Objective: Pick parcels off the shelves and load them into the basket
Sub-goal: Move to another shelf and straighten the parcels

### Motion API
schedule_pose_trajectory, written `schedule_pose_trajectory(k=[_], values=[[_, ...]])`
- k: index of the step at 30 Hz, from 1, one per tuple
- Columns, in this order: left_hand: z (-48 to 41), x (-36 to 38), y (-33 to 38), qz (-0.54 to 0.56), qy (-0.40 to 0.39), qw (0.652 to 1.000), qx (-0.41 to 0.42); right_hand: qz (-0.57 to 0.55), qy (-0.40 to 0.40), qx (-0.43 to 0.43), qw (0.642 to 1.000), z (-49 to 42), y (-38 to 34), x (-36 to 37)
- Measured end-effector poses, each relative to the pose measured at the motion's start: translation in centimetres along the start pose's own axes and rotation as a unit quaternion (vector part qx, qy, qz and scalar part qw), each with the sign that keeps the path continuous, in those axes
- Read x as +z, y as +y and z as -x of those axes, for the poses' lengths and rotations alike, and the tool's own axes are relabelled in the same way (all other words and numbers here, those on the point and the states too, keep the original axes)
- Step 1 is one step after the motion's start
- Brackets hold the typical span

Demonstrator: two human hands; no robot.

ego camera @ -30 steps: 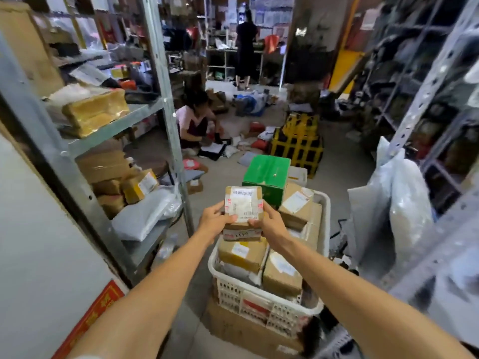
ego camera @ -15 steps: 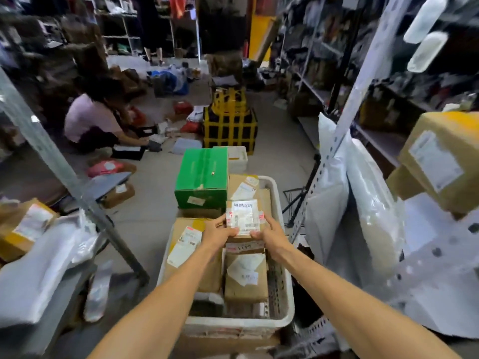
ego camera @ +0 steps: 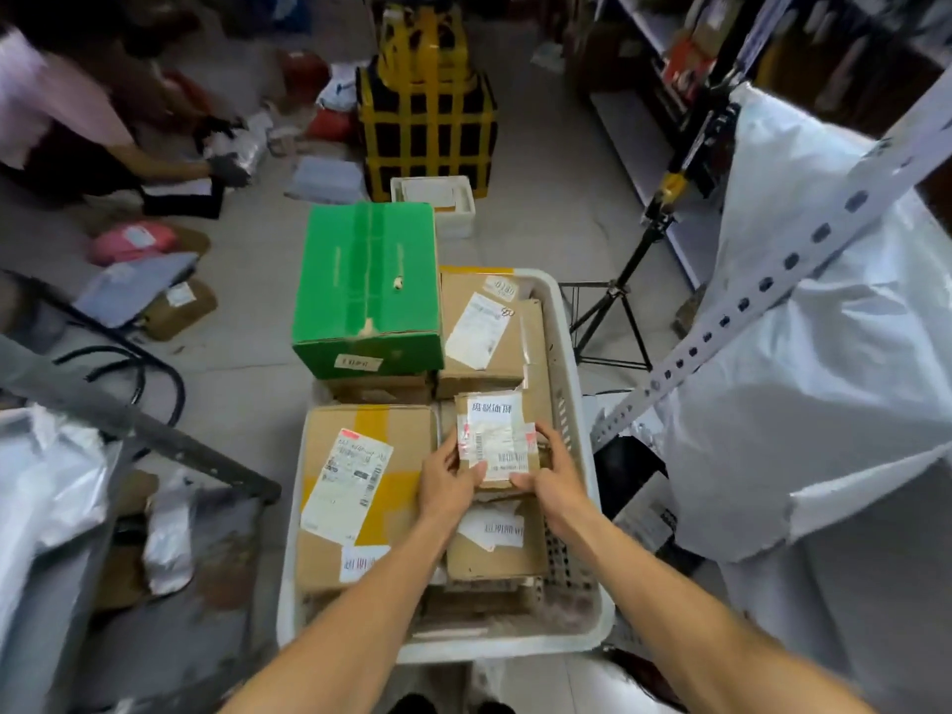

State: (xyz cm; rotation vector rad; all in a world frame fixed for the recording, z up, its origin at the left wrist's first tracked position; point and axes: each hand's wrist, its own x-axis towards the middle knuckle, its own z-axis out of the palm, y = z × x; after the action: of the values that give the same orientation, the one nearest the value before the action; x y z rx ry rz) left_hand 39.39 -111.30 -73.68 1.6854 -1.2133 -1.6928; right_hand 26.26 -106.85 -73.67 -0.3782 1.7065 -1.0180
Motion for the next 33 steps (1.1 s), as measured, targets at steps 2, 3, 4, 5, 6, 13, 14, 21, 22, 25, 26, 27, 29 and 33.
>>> schedule_pose_trajectory(k=[2,3,4,5,6,13,14,21,22,25,26,27,29,33], values=[[-0.7,-0.2,0.0,0.001,0.010,1.000,-0.005,-0.009,-0.011,0.005,1.000,-0.6,-0.4,0.3],[-1.2,-0.2,0.0,0.000,0.014,1.000,-0.006,-0.014,-0.015,0.007,1.000,-0.9,-0.7,0.4],[-1.5,-0.1,-0.1,-0.006,0.019,1.000,-0.008,-0.016,-0.018,0.006,1.000,-1.1,-0.8,0.5],[-1.7,0.2,0.0,-0.020,0.025,0.999,-0.010,-0.018,-0.017,0.004,1.000,-1.3,-0.8,0.5],[-1.7,0.4,0.1,-0.042,0.032,0.999,-0.009,-0.014,-0.016,0.001,1.000,-1.3,-0.9,0.6],[-1.4,1.0,1.8,-0.200,0.038,0.979,0.011,0.051,-0.014,-0.020,0.998,-0.4,-1.9,0.5],[-1.3,0.8,2.1,-0.219,0.031,0.975,0.010,0.064,-0.013,-0.023,0.998,0.0,-2.2,0.5],[1.8,-0.6,5.7,-0.270,-0.028,0.961,0.051,0.201,-0.009,-0.079,0.976,3.4,-4.9,-0.5],[2.3,-1.0,6.1,-0.288,-0.034,0.956,0.053,0.222,-0.011,-0.085,0.971,3.7,-5.5,-0.6],[3.6,-2.2,7.5,-0.346,-0.035,0.934,0.083,0.297,-0.011,-0.122,0.947,4.8,-7.4,-1.0],[4.2,-2.5,8.3,-0.373,-0.034,0.922,0.096,0.326,-0.013,-0.137,0.935,5.1,-7.9,-0.9],[4.7,-2.8,9.0,-0.401,-0.030,0.909,0.108,0.349,-0.018,-0.151,0.925,5.5,-8.5,-0.9],[5.8,-3.3,10.5,-0.447,-0.024,0.883,0.144,0.393,-0.029,-0.178,0.902,6.4,-9.5,-0.5],[8.3,-4.3,13.2,-0.531,-0.032,0.823,0.199,0.457,-0.063,-0.212,0.861,8.8,-11.2,1.1]])
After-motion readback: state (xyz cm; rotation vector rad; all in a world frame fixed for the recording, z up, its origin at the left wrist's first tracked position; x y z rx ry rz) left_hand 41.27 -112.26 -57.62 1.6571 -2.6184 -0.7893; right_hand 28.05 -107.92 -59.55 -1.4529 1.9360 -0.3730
